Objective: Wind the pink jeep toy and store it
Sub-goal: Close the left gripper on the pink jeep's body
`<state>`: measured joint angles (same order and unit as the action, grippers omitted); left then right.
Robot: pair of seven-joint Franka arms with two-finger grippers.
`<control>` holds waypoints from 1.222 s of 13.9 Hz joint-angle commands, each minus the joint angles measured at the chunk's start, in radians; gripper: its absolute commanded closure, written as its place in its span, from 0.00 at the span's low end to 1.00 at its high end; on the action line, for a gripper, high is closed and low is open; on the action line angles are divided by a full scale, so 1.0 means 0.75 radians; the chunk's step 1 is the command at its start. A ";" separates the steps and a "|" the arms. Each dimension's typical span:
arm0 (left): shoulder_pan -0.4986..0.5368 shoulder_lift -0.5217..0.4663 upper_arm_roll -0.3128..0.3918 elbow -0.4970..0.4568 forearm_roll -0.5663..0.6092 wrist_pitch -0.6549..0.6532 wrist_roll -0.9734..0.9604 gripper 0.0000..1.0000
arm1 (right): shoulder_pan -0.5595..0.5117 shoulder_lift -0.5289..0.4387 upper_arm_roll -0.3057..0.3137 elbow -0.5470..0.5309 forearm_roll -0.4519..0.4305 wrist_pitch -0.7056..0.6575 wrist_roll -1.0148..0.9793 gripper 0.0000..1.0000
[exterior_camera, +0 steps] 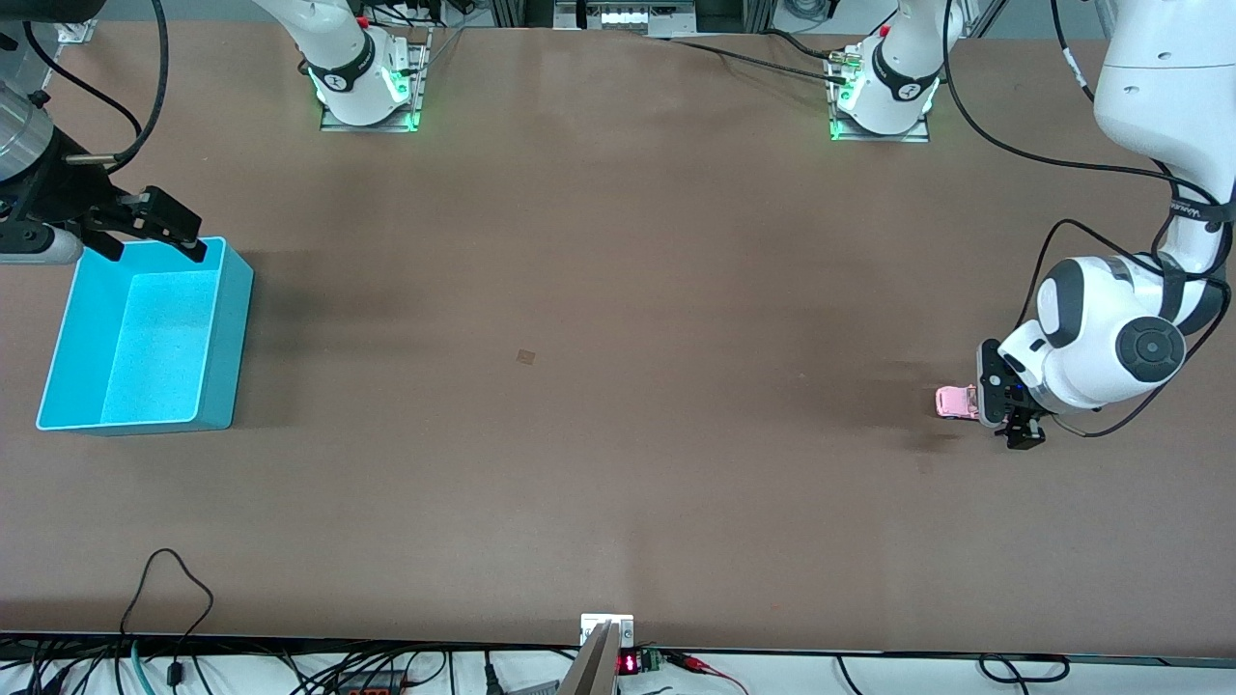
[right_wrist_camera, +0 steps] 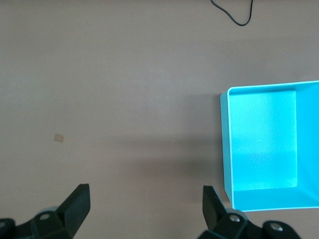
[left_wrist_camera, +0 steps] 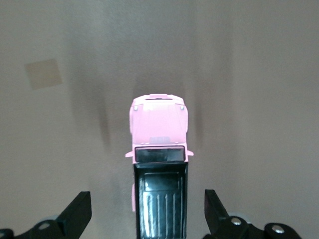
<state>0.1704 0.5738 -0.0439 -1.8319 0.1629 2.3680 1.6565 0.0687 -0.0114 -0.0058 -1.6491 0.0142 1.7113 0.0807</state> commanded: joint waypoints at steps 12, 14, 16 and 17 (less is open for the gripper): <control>0.014 -0.002 -0.013 -0.071 0.024 0.083 0.043 0.84 | -0.002 -0.034 0.000 -0.031 0.006 0.009 0.015 0.00; 0.026 0.022 -0.003 -0.067 0.024 0.074 0.051 0.84 | -0.004 -0.034 0.000 -0.031 0.006 0.009 0.013 0.00; 0.075 0.057 0.009 -0.047 0.024 0.058 0.072 0.85 | -0.004 -0.034 0.000 -0.031 0.006 0.009 0.013 0.00; 0.112 0.077 0.009 -0.045 0.024 0.058 0.096 0.86 | -0.004 -0.034 0.000 -0.031 0.006 0.009 0.013 0.00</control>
<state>0.1984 0.5773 -0.0391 -1.8744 0.1629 2.4309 1.6803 0.0685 -0.0114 -0.0059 -1.6491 0.0141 1.7119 0.0807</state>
